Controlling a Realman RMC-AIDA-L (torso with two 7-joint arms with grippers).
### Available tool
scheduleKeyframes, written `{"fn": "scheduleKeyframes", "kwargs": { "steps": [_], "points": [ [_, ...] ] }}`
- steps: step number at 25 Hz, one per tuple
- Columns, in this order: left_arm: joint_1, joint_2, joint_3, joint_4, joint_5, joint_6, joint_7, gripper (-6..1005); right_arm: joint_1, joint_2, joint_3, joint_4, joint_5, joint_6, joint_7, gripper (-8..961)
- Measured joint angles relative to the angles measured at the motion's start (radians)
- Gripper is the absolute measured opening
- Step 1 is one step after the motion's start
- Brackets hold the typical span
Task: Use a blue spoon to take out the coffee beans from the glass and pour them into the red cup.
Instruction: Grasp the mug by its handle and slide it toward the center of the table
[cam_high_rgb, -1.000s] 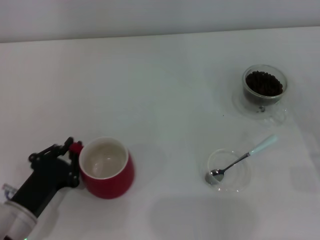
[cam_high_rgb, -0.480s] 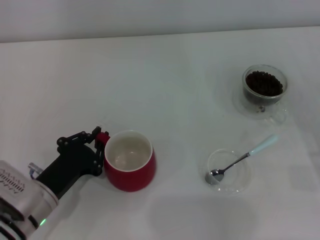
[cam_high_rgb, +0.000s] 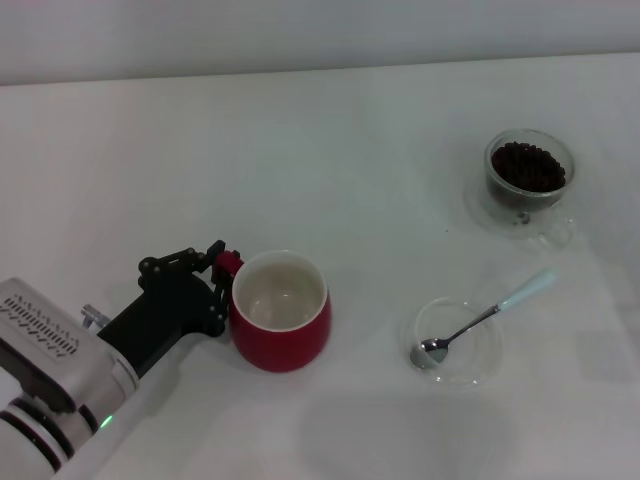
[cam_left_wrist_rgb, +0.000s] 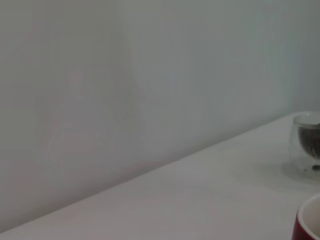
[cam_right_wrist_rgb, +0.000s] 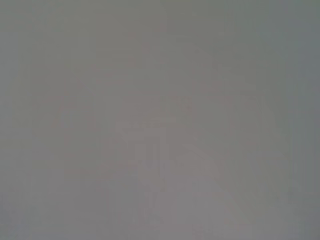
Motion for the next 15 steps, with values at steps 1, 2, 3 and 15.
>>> {"fn": "scheduleKeyframes", "kwargs": {
  "steps": [1, 2, 3, 15],
  "points": [
    [-0.002, 0.002, 0.0, 0.005, 0.0, 0.0, 0.0, 144, 0.0, 0.0, 0.0, 0.0, 0.0, 0.0, 0.0, 431],
    [-0.003, 0.002, 0.0, 0.007, 0.0, 0.0, 0.0, 144, 0.0, 0.0, 0.0, 0.0, 0.0, 0.0, 0.0, 431],
    [-0.004, 0.003, 0.0, 0.009, 0.002, 0.0, 0.0, 145, 0.0, 0.0, 0.0, 0.0, 0.0, 0.0, 0.0, 431],
    [-0.021, 0.003, 0.0, 0.01, 0.028, -0.031, -0.014, 163, 0.0, 0.0, 0.0, 0.0, 0.0, 0.003, 0.004, 431]
  ]
}}
